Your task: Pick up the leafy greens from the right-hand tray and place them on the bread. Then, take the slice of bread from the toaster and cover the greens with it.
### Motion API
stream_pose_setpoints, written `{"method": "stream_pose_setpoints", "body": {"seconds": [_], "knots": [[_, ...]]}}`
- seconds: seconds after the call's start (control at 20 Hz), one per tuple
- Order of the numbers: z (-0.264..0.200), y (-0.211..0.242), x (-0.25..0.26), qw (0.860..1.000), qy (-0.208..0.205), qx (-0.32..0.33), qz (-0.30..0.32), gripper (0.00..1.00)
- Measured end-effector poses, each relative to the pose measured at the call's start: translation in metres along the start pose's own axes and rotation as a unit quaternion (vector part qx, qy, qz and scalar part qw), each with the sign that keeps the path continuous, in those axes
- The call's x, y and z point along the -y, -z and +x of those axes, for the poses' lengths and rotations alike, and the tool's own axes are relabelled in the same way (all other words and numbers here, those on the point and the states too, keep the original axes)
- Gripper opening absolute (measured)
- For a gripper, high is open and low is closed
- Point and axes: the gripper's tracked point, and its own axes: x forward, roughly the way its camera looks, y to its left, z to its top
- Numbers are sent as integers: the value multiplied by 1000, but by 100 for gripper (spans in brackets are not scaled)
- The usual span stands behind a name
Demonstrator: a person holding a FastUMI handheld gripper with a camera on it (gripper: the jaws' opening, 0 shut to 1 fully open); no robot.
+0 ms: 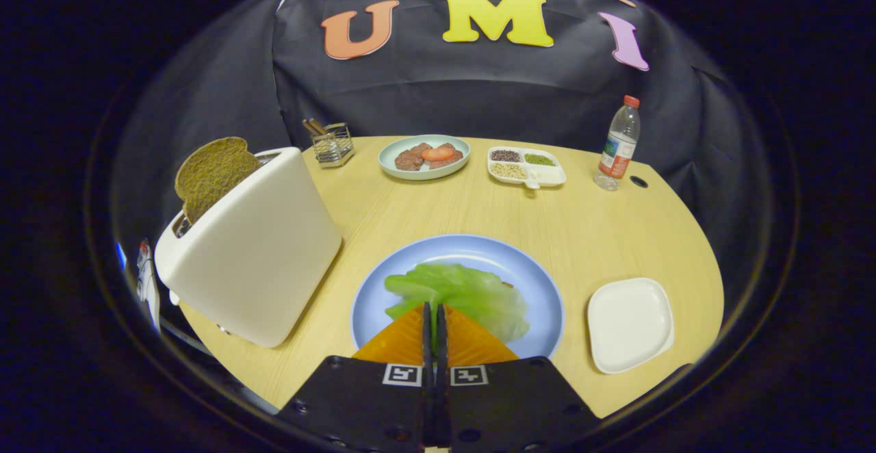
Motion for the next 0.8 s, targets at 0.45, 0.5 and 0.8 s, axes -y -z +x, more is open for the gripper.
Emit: {"method": "stream_pose_setpoints", "body": {"seconds": [0.45,0.5,0.8], "knots": [[5,14,-5,999,30,-3,-29,38],[1,11,-4,999,24,1,-24,43],[-30,-23,7,998,16,50,28,77]]}}
